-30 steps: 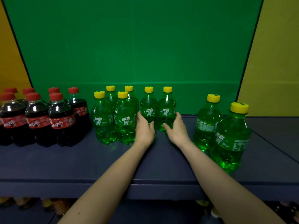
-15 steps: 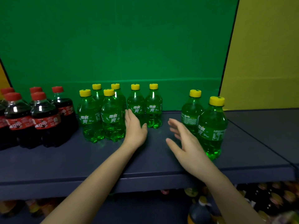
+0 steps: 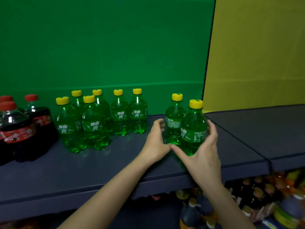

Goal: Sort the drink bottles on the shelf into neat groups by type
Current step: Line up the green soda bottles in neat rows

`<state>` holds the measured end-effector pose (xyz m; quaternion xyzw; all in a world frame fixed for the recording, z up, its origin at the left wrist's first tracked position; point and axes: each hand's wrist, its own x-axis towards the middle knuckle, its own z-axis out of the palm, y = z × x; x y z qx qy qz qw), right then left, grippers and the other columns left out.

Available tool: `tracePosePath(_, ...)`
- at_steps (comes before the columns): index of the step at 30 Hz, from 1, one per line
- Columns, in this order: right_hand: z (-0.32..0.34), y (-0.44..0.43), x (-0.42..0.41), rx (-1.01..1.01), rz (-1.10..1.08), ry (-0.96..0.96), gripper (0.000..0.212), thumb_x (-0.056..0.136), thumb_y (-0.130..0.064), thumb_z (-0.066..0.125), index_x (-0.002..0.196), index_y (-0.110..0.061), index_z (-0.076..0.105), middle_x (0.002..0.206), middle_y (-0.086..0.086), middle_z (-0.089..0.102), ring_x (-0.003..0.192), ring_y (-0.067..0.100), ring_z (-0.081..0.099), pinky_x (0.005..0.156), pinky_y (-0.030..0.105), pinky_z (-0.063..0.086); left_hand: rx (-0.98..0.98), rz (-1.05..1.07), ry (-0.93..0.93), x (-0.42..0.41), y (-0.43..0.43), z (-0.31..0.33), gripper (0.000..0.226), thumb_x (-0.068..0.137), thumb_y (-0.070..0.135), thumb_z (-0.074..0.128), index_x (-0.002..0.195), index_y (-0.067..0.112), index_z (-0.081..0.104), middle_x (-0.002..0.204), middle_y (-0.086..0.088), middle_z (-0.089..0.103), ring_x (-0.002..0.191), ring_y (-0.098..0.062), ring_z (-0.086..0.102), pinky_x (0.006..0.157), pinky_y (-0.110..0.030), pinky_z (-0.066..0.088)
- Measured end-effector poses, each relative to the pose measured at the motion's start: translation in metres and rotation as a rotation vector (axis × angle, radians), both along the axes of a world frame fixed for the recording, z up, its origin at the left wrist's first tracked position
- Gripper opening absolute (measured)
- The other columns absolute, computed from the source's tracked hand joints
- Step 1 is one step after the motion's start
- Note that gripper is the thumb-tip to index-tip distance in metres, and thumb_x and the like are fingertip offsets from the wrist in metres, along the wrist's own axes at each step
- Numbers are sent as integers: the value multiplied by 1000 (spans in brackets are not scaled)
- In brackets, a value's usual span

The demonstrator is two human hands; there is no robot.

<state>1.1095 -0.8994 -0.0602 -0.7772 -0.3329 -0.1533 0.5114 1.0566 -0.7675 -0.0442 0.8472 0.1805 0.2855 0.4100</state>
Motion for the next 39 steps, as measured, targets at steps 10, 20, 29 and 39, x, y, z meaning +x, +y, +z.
tracePosePath(10,11,-31,51,159,238,259,69,70,-19,78,116,-27,27,101,-24,49,91,-6,54,88,24,40,-142,157,-138,45,-8,4,99,55,28,89,132,10,28,135,-6,43,124,-21,43,107,-37,36)
tracePosePath(20,7,-43,66,173,293,304,70,72,-15,76,119,-30,26,102,-23,48,90,-10,52,86,24,42,-191,177,-198,39,4,16,73,61,8,81,115,16,33,107,-6,55,93,-20,57,86,-32,49)
tracePosePath(29,7,-11,57,123,442,296,74,71,-19,77,123,-32,26,110,-28,46,96,-18,48,85,13,41,-165,-16,-158,-12,35,13,105,36,39,91,119,20,28,114,2,47,107,-11,51,94,-24,45)
tracePosePath(39,9,20,56,35,593,349,76,69,-25,77,123,-35,26,114,-25,48,111,2,52,103,33,42,-227,-110,-144,-44,46,14,75,55,10,72,120,17,36,103,7,61,91,0,61,76,-12,49)
